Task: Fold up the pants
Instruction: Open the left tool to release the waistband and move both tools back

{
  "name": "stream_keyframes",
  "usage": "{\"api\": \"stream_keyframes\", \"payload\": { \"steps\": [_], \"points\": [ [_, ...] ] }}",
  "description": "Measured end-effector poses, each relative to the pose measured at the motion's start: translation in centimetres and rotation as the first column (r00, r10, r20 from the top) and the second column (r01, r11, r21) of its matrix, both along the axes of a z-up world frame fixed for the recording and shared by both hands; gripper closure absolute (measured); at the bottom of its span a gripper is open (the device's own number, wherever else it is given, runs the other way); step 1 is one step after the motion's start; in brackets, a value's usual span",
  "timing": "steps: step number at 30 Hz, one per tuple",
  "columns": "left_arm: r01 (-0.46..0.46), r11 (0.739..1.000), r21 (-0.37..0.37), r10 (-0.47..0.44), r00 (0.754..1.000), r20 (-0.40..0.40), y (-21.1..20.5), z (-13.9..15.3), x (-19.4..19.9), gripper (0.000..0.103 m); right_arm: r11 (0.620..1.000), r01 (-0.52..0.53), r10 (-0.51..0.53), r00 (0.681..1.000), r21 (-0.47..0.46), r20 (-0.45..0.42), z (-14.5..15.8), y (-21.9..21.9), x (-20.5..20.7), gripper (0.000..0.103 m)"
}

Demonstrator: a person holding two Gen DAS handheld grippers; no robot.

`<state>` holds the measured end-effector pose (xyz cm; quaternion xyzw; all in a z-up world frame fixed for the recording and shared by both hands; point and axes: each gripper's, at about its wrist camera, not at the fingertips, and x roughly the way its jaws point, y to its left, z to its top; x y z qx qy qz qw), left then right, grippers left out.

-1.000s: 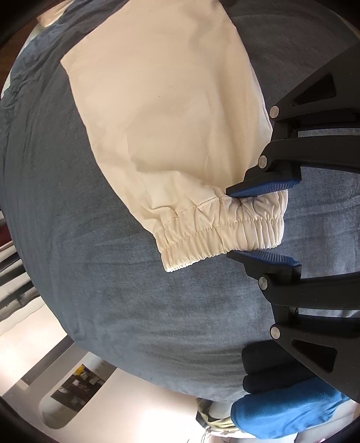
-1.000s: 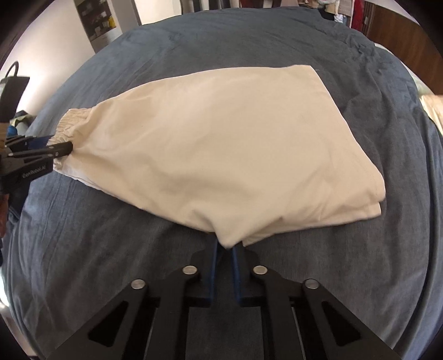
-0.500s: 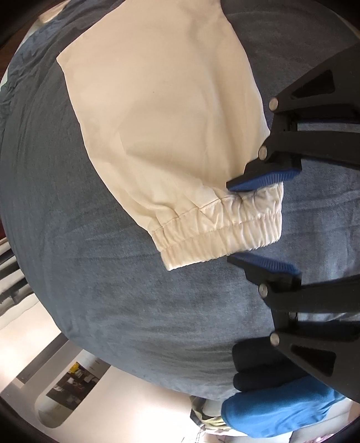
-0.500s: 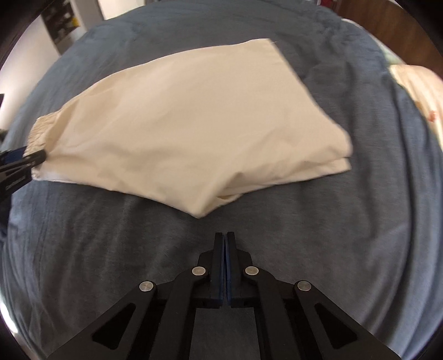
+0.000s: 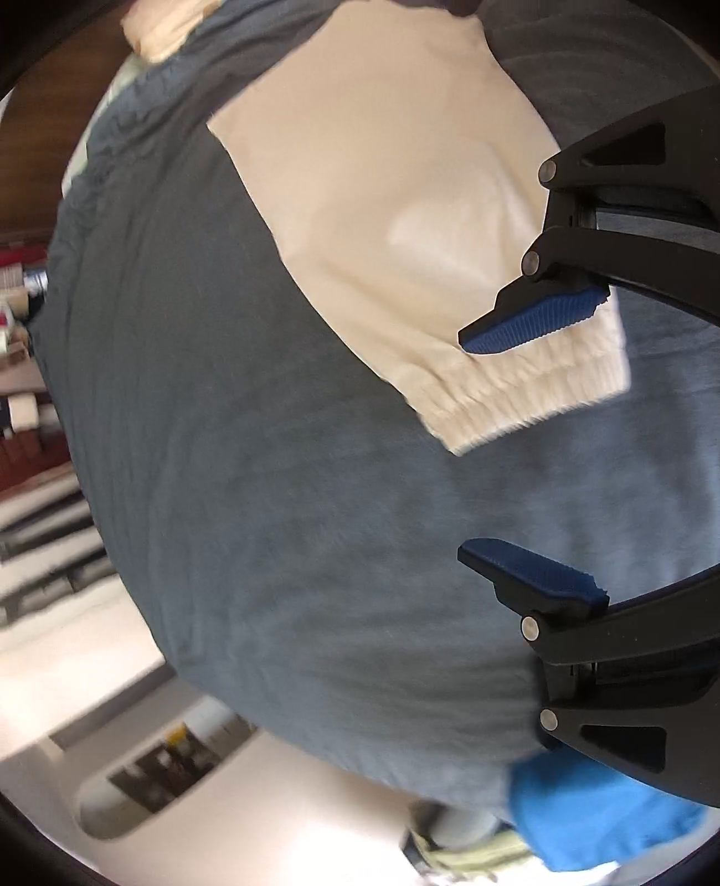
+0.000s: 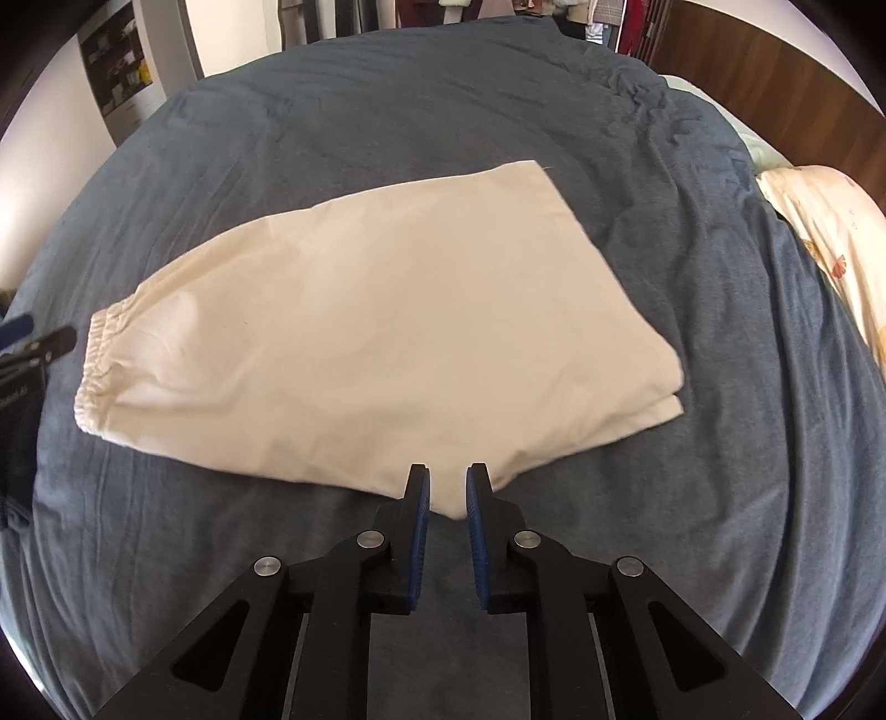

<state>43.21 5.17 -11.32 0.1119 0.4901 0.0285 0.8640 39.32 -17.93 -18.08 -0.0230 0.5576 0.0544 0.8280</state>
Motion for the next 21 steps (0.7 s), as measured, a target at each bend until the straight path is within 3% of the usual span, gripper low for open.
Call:
{"api": "stream_keyframes", "payload": {
  "steps": [4,10,11,13,17,21],
  "points": [
    [0.053,0.998,-0.021,-0.053,0.998,-0.034,0.8,-1.5,2.0,0.052,1.0,0.021,-0.021,1.0,0.009,0.022,0.5,1.5,0.5,0.089],
    [-0.007,0.997,-0.082,0.001,0.997,-0.074,2.3,-2.6,3.0,0.052,0.999,0.043,-0.039,0.993,-0.034,0.109,0.7,2.8,2.8,0.087],
    [-0.021,0.997,-0.075,0.016,0.998,-0.06,2.2,-2.3,2.9,0.049,0.998,0.051,-0.045,0.99,-0.042,0.134,0.8,2.5,3.5,0.082],
    [-0.057,0.997,-0.048,0.055,0.998,-0.043,1.8,-2.0,2.7,0.044,0.995,0.082,-0.07,0.977,-0.053,0.201,1.2,1.4,5.4,0.056],
    [-0.128,0.992,-0.014,0.128,0.992,0.0,0.1,-1.4,2.4,0.044,0.995,0.082,-0.06,0.955,-0.064,0.289,1.6,-0.5,10.3,0.055],
    [-0.26,0.963,0.068,0.254,0.963,0.089,-1.4,-0.2,2.2,0.041,0.994,0.046,-0.014,0.954,-0.103,0.299,1.6,-1.6,15.9,0.055]
  ]
}}
